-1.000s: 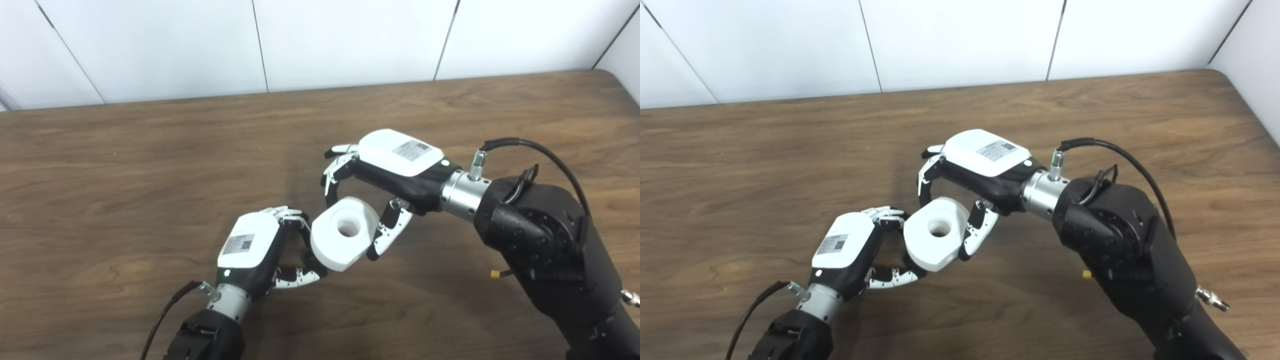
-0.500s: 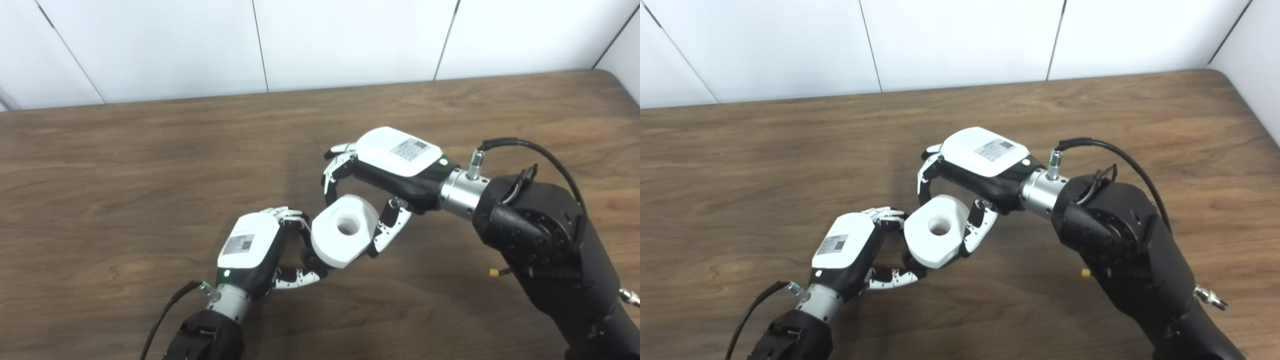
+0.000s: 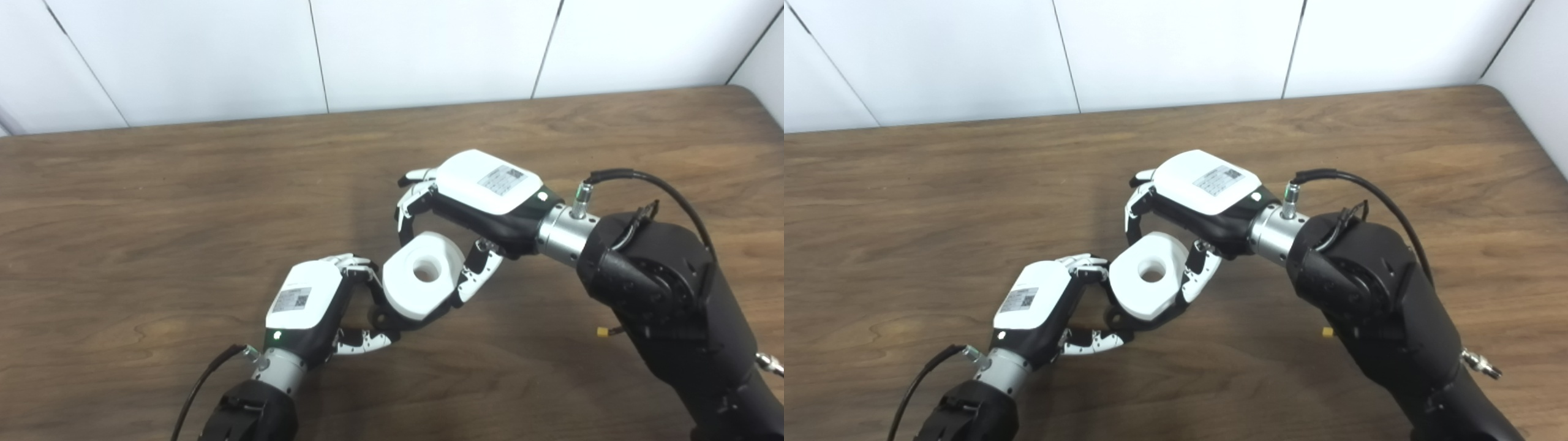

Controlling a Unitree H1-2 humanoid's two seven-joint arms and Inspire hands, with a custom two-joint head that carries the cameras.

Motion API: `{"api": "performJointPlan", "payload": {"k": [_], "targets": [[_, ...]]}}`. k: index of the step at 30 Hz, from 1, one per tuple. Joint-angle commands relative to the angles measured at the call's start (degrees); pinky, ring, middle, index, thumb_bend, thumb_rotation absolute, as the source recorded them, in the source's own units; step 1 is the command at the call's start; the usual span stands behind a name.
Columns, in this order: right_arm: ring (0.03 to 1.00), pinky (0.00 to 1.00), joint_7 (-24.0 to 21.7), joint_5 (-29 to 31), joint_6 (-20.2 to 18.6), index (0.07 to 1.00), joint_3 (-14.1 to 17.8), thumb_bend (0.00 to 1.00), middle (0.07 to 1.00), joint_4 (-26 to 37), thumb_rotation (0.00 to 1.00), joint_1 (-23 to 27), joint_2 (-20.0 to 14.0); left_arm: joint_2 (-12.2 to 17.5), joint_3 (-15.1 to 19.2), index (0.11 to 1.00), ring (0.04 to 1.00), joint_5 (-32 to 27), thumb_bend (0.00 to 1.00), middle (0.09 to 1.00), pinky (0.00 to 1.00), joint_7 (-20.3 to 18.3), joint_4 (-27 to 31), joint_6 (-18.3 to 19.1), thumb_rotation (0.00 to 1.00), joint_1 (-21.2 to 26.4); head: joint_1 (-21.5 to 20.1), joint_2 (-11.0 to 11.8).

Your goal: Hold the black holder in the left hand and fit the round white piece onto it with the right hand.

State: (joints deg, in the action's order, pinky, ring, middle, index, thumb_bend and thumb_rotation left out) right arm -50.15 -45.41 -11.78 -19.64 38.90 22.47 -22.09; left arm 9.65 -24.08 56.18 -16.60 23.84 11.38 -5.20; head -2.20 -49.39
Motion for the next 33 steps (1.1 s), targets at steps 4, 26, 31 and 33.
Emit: {"api": "performJointPlan", "payload": {"k": [4,26,31,33], "targets": [[0.890,0.86,1.13,0.26,0.66,0.483,1.23,0.52,0.743,1.21,0.13,1.67,0.46,0.62,-0.28,0.487,0.847,-0.46,0.52,0.779,0.83,-4.07,-0.86,1.81,0.05,-1.82,-0.11,-0.14],[0.908,0.83,-2.74,2.23,-2.89,0.483,1.39,0.52,0.753,2.72,0.13,2.02,1.23,0.19,-0.02,0.487,0.850,0.00,0.52,0.784,0.83,-5.07,-0.50,2.07,0.05,-1.70,0.15,-0.60],[0.908,0.85,-2.52,1.46,-1.35,0.483,1.03,0.52,0.754,2.61,0.13,1.94,0.75,0.15,0.00,0.487,0.849,0.10,0.52,0.785,0.83,-5.15,-0.51,2.16,0.05,-1.71,0.15,-0.60],[0.905,0.86,-2.41,1.11,-0.71,0.483,0.94,0.52,0.755,2.48,0.13,1.80,0.58,0.14,-0.01,0.487,0.848,0.19,0.52,0.784,0.83,-5.15,-0.54,2.18,0.05,-1.68,0.15,-0.60]]}}
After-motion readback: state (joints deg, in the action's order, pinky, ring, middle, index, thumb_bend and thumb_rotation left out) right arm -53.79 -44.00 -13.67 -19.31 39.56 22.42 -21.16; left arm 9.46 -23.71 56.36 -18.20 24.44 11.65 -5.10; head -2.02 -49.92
